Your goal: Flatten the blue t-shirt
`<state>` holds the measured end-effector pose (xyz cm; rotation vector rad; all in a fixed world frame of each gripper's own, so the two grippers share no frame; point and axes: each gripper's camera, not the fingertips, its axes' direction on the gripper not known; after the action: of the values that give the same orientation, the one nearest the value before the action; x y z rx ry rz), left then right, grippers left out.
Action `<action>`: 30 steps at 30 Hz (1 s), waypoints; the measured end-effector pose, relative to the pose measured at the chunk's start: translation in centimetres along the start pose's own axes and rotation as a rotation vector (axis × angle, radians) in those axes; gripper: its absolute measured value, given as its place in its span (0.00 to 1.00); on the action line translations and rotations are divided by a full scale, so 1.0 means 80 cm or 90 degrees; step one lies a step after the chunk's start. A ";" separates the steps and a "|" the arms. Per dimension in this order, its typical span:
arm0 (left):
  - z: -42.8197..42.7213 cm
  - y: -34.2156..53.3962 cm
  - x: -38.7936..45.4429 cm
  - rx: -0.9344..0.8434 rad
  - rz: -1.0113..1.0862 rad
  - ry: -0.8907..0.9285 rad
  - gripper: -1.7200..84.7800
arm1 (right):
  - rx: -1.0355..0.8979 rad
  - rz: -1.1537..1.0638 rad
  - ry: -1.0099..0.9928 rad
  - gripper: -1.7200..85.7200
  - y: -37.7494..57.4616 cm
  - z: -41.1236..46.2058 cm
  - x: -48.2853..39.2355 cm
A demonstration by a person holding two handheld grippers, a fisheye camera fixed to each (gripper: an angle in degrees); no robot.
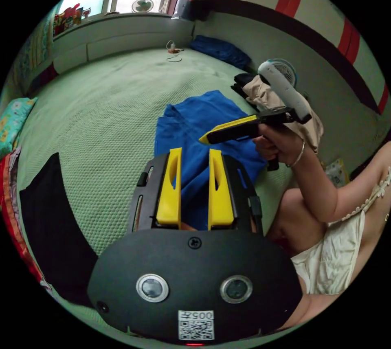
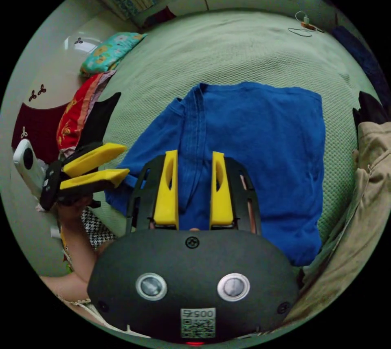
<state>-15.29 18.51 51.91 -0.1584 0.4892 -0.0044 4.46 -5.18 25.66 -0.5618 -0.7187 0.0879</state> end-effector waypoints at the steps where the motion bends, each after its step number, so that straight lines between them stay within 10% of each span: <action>1: 0.008 -0.006 0.005 -0.013 0.009 0.010 0.14 | 0.000 -0.001 0.005 0.14 -0.001 0.001 -0.001; 30: 0.028 -0.019 0.001 -0.049 -0.039 -0.106 0.05 | 0.017 -0.050 0.016 0.12 -0.035 0.018 -0.020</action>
<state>-14.12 17.37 54.04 -0.2474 0.3190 -0.0320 1.98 -7.33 27.00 -0.5085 -0.7133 0.0180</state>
